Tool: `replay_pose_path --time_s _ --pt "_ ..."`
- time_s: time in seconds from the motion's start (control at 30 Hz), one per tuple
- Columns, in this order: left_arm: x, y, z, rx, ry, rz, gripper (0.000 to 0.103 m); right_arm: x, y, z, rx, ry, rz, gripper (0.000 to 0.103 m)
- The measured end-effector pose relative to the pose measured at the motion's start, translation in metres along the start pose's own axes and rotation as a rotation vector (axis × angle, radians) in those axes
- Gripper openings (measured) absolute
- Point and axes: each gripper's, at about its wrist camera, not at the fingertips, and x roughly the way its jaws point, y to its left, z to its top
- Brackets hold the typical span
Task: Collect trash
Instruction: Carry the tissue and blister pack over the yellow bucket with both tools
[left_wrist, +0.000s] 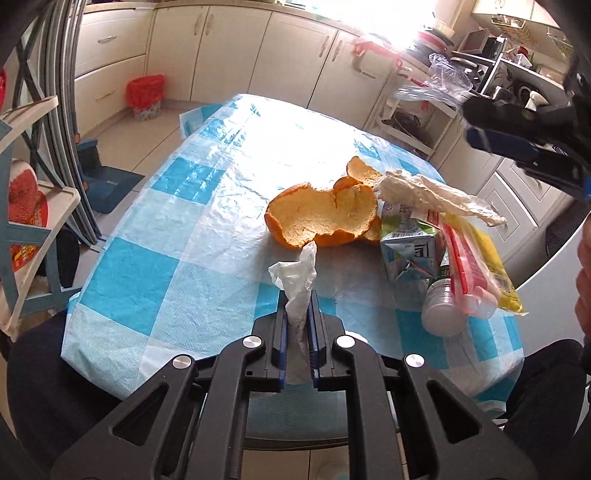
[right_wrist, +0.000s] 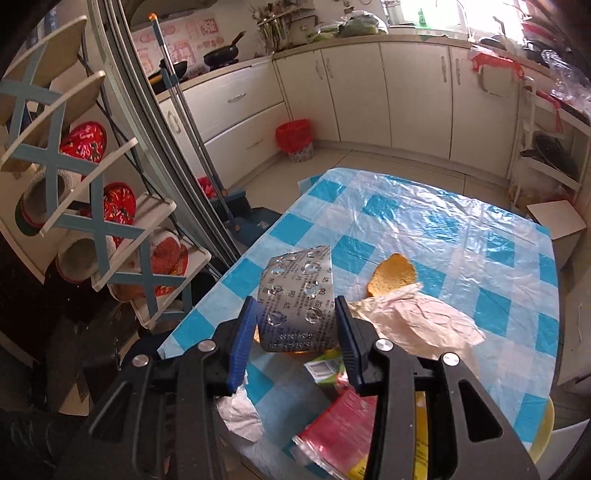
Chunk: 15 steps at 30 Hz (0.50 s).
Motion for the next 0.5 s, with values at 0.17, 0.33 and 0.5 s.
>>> replay_pose_path --time_s 0.17,0.33,0.5 --pt "-0.013 -0.013 0.002 0.024 -0.019 0.004 0.008 -0.042 -0.024 -0.018 0.056 -0.065 -0.041 0.042" --pt "-0.032 -0.036 0.005 0.064 -0.042 0.001 0.008 -0.075 -0.047 -0.039 0.096 -0.111 -0.095 0.042" --pt "-0.055 -0.06 0.009 0.103 -0.075 -0.022 0.008 -0.1 -0.078 -0.058 0.171 -0.145 -0.147 0.042"
